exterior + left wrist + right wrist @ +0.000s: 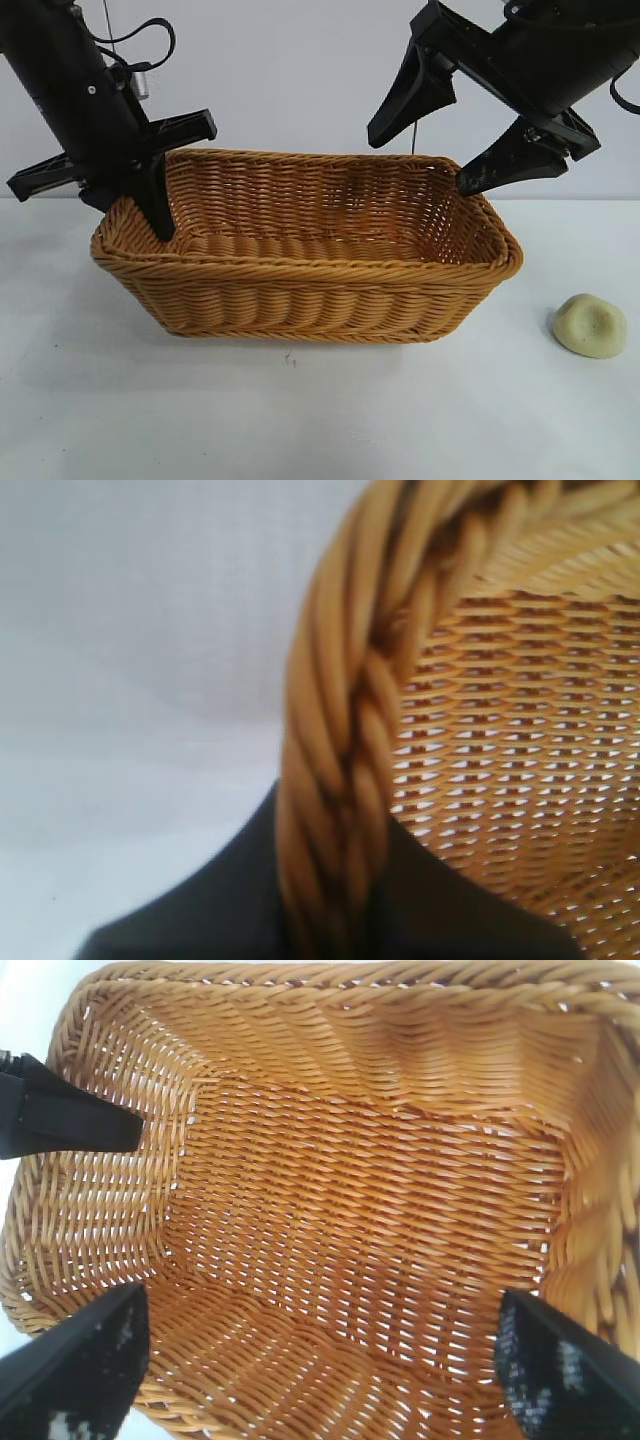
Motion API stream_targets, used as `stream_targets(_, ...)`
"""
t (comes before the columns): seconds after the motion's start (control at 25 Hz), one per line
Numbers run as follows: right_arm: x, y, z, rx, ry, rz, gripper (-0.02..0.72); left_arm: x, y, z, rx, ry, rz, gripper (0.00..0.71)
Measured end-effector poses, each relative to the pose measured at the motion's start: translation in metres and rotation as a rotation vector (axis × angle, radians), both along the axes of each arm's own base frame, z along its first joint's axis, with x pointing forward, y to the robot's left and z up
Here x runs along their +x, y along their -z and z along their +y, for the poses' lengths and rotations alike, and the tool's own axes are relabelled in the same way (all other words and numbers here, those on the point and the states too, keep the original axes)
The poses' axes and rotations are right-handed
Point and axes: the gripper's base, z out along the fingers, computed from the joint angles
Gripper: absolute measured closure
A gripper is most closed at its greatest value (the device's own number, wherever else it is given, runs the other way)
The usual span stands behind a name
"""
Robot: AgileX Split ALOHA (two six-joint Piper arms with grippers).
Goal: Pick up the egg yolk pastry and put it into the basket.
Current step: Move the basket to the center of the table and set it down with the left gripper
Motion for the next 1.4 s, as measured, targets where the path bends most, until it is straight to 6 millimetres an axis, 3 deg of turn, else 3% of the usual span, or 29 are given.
stream_targets(0.16, 0.0, 0.0, 0.0, 0.0, 0.0, 0.0, 0.034, 0.001, 0.006, -0.001, 0.001, 0.007, 0.011, 0.627)
stream_targets(0.56, 0.0, 0.0, 0.0, 0.001, 0.002, 0.002, 0.034, 0.011, 0.054, -0.003, 0.023, 0.001, 0.068, 0.627)
stream_targets(0.92, 0.0, 0.0, 0.0, 0.001, 0.002, 0.002, 0.034, 0.012, 0.056, -0.003, 0.022, 0.01, 0.058, 0.608)
stream_targets(1.0, 0.0, 0.0, 0.0, 0.001, 0.002, 0.002, 0.034, 0.012, 0.056, -0.004, 0.019, 0.008, 0.061, 0.548)
stream_targets(1.24, 0.0, 0.0, 0.0, 0.001, 0.002, 0.002, 0.034, 0.01, 0.055, -0.004, 0.013, 0.014, 0.091, 0.188)
stream_targets(1.4, 0.0, 0.0, 0.0, 0.001, 0.002, 0.002, 0.034, 0.012, 0.043, -0.007, 0.006, 0.041, 0.121, 0.13)
